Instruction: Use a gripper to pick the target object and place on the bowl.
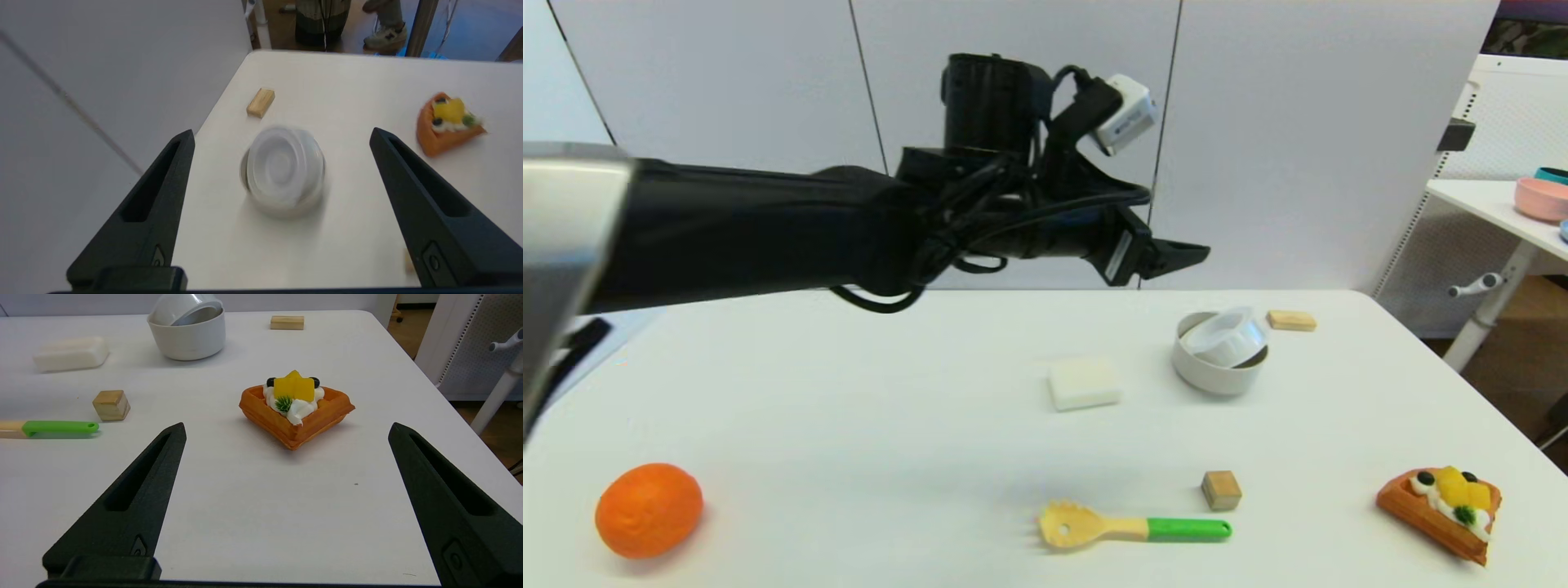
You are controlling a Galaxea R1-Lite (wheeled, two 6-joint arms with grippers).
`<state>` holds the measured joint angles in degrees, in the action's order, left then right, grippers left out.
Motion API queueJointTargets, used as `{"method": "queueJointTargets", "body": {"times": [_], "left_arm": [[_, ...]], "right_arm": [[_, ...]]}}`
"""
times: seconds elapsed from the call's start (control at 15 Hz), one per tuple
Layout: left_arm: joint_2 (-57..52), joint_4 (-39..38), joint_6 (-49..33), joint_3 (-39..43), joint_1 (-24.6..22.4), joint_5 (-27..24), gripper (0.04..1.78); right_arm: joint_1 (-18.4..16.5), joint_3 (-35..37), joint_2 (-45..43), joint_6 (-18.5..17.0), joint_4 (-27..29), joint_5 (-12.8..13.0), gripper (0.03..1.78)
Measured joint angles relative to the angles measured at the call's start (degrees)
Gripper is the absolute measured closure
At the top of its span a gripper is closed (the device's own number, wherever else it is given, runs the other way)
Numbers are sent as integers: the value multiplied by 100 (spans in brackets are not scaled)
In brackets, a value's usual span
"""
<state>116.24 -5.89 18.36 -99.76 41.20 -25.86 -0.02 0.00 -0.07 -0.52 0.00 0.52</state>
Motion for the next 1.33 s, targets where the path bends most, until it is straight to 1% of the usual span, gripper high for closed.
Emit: {"method": "queueJointTargets", "body": {"times": [0.2,0.4,0.53,0.73,0.87,1.13,1.33], "left_arm": [[-1654,149,32,1919,-286,568,25],[-3440,335,29,3791,-789,1164,21],[-4626,385,2,4868,-1268,1368,18],[-6406,433,-119,6318,-1982,1481,16],[-7492,438,-325,7129,-2420,1509,15],[-9249,396,-653,8262,-3440,1534,13],[-9885,-12,-723,9039,-3749,1527,13]], "right_arm": [[2,0,0,0,0,-1,10],[2,0,0,0,0,0,10],[2,0,0,0,0,0,10],[2,0,0,0,0,0,10],[2,0,0,0,0,0,10],[2,0,0,-5,0,-1,10],[0,0,0,0,0,0,10]]}}
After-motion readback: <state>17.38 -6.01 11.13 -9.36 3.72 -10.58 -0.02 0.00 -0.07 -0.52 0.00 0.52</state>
